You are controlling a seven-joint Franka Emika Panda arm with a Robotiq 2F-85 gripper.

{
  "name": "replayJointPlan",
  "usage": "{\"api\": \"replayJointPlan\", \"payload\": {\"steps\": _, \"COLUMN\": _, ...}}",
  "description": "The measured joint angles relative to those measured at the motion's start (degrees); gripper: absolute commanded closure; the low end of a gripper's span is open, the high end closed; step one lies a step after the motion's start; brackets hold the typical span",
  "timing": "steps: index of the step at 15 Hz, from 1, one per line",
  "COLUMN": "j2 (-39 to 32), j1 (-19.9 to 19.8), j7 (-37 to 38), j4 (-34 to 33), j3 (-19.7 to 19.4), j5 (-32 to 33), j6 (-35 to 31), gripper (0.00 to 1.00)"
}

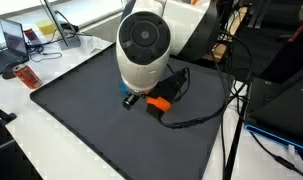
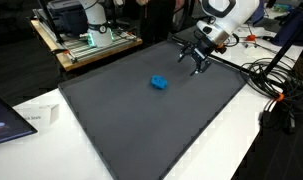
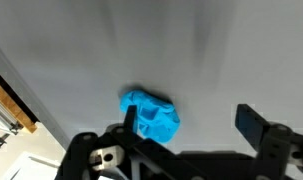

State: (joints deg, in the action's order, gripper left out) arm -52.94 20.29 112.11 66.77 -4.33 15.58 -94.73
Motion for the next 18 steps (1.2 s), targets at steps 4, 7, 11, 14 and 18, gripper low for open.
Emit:
{"api": "replayJointPlan", "payload": {"steps": 4, "j2": -0.96, "j1": 0.61, "j7": 1.37, "j4": -1.88, "j3": -0.9, "j5": 1.25, "j6": 2.99, "gripper": 0.0}}
{"api": "replayJointPlan", "payload": {"steps": 7, "j2": -1.11, "j1": 0.6, "j7": 1.09, "j4": -2.59, "j3": -0.93, "j5": 1.37, "j6": 3.74, "gripper": 0.0}}
{"api": "replayJointPlan", "payload": {"steps": 11, "j2": -0.83, "j1": 0.0, "j7": -2.69, "j4": -3.48, "j3": -0.9, "j5": 1.36, "j6": 5.39, "gripper": 0.0}}
{"api": "replayJointPlan", "payload": {"steps": 14, "j2": -0.58, "j1": -1.41, "j7": -7.78, "j4": -4.7, "j3": -0.87, "j5": 1.33, "j6": 7.1, "gripper": 0.0}}
{"api": "replayJointPlan", "payload": {"steps": 18, "j2": -0.54, "j1": -3.98, "j7": -16.43, "j4": -6.9, "j3": -0.85, "j5": 1.31, "j6": 8.73, "gripper": 0.0}}
